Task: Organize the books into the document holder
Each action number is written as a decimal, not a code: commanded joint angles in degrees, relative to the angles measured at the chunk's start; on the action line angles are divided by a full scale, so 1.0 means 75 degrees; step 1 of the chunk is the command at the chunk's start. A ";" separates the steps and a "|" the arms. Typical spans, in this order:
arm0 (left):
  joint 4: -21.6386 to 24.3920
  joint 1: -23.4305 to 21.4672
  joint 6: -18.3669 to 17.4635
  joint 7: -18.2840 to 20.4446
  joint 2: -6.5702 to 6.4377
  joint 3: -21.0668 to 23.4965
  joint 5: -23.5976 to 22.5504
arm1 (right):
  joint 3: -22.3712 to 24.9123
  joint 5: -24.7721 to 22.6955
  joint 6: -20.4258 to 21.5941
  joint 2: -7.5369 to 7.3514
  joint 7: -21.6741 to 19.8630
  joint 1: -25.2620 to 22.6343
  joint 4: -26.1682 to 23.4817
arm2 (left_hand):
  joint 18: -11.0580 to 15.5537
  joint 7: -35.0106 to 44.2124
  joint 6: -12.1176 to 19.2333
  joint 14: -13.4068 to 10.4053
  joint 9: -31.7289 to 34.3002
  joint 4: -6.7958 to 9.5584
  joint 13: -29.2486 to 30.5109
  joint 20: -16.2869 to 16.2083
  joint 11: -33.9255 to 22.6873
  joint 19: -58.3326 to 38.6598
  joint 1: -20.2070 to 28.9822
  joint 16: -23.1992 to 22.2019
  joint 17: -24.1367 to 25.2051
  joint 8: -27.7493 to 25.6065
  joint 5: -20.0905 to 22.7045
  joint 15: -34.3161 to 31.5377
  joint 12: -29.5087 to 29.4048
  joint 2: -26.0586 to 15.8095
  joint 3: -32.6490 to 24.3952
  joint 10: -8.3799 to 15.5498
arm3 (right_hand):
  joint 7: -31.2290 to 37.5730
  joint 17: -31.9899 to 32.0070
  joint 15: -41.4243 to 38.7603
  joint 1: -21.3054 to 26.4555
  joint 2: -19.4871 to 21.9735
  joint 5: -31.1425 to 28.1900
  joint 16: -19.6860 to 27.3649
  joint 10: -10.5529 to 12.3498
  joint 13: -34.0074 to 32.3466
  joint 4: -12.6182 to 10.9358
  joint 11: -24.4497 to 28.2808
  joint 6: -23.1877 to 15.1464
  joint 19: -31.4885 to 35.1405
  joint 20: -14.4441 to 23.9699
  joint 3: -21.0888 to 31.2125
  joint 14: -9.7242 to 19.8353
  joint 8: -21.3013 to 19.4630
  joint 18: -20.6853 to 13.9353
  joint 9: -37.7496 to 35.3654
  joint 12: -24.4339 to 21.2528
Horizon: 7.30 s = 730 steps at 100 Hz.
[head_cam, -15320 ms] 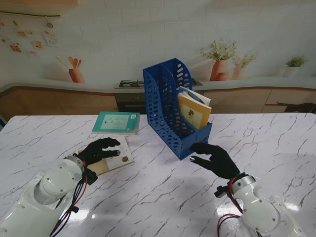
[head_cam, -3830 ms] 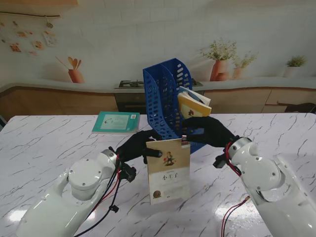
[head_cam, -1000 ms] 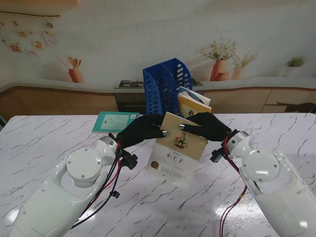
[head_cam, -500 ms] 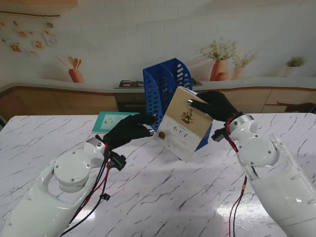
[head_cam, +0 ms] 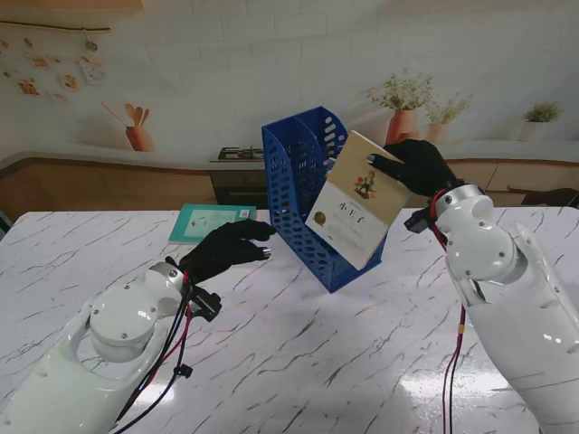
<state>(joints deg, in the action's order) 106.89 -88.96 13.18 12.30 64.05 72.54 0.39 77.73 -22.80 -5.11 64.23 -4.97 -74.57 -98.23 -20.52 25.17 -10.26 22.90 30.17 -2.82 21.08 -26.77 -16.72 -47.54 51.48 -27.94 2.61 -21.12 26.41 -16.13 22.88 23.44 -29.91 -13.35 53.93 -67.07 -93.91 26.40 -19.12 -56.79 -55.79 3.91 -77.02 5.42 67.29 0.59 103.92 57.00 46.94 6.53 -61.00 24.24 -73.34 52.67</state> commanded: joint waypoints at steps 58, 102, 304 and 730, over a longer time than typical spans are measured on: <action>-0.0107 -0.0118 0.0025 0.0230 -0.0019 0.0056 0.0051 | 0.0152 -0.0878 -0.0385 -0.0140 -0.0368 0.0638 0.0422 | 0.0247 -0.0069 0.0168 -0.0139 -0.0182 0.0157 -0.0195 -0.0105 0.0085 0.0438 -0.0059 0.0047 0.0247 -0.0027 -0.0041 0.0211 -0.0055 -0.0124 0.0176 0.0269 | 0.1705 -0.0450 -0.0276 0.0109 0.0369 -0.0784 -0.0174 0.0258 0.0121 -0.0638 0.0188 0.1076 0.2141 0.0213 0.0579 0.1755 -0.0265 -0.2803 -0.0901 0.0138; -0.0146 -0.0175 0.0088 0.0327 -0.0056 0.0098 -0.0095 | -0.0713 -0.1150 -0.0401 0.0038 0.0408 0.1583 0.1693 | 0.0273 -0.0063 0.0167 -0.0163 -0.0234 0.0153 -0.0209 -0.0167 0.0095 0.0495 -0.0047 0.0048 0.0248 -0.0031 -0.0042 0.0220 -0.0065 -0.0026 0.0075 0.0252 | 0.1746 -0.0455 -0.0312 -0.0022 0.0322 -0.0847 -0.0183 0.0320 0.0122 -0.0605 0.0188 0.0998 0.2141 0.0230 0.0730 0.1779 -0.0234 -0.2814 -0.0967 0.0129; -0.0457 -0.0005 0.0164 0.0712 -0.0129 0.0191 -0.0044 | -0.3284 -0.2955 0.0757 0.0410 0.3782 0.2713 0.5075 | 0.0399 -0.0061 0.0122 -0.0162 -0.0306 0.0135 -0.0216 -0.0227 0.0106 0.0577 -0.0052 0.0037 0.0248 -0.0032 -0.0033 0.0203 -0.0083 -0.0024 -0.0029 0.0200 | 0.1708 -0.0428 0.0058 -0.0447 0.0421 -0.0532 0.0165 0.0574 0.0118 -0.0606 0.0128 0.0008 0.2141 -0.0640 0.0495 0.1675 0.0075 -0.3236 -0.0548 0.0111; -0.6191 0.3610 -0.1866 -0.0010 -0.0102 -0.1206 -0.3108 | 0.0111 -0.0410 0.1104 0.0054 0.1058 -0.3773 -0.0902 | 0.2711 -0.0050 -0.0012 -0.2042 -0.0920 0.0064 -0.1299 0.2195 0.0380 0.4123 -0.0885 0.1267 -0.0167 0.0041 -0.0565 0.0544 -0.0912 -0.1294 0.1280 0.0434 | -0.4524 0.7928 1.1125 0.0491 0.0303 0.2863 0.4968 -0.0888 0.4953 -0.0258 -0.6694 0.0210 -0.6529 -0.3256 -0.3173 -0.1167 0.3055 0.0667 0.4530 -0.4137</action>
<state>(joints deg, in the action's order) 62.58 -63.55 1.34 12.94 62.71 64.08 -22.99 78.89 -26.05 3.28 64.39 2.97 -102.79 -104.95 -3.35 25.05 -9.84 10.08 25.01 -2.81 14.05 -11.70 -13.86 -19.29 46.64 -19.14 1.56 -21.80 24.25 -11.31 16.77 15.82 -22.02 -11.07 20.99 -8.59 -11.69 29.62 -18.19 -37.65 -19.58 -3.27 -41.37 5.96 17.33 1.99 55.72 33.09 24.32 -3.09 -39.29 24.69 -41.11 22.33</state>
